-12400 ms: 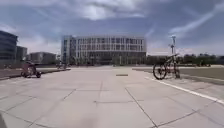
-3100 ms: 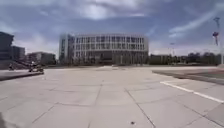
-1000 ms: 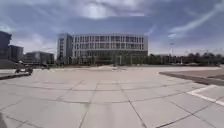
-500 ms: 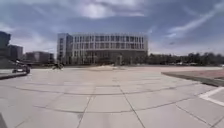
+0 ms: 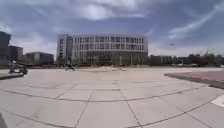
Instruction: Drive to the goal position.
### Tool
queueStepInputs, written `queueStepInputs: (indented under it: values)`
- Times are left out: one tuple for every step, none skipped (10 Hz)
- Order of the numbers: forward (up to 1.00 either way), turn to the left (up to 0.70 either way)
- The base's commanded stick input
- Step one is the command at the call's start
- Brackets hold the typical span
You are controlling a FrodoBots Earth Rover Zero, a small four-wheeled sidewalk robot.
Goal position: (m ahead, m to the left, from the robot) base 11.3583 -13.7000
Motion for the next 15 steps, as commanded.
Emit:
queueStepInputs:
  values:
    - [0.7,0.0]
    - [0.7,-0.01]
    - [0.7,-0.01]
    - [0.7,-0.01]
    - [0.7,-0.01]
    - [0.7,-0.02]
    - [0.7,-0.03]
    - [0.7,-0.03]
    - [0.7,-0.03]
    - [0.7,-0.04]
    - [0.7,-0.05]
    - [0.7,-0.05]
    - [0.7,-0.06]
    - [0.7,-0.11]
    - [0.7,-0.12]
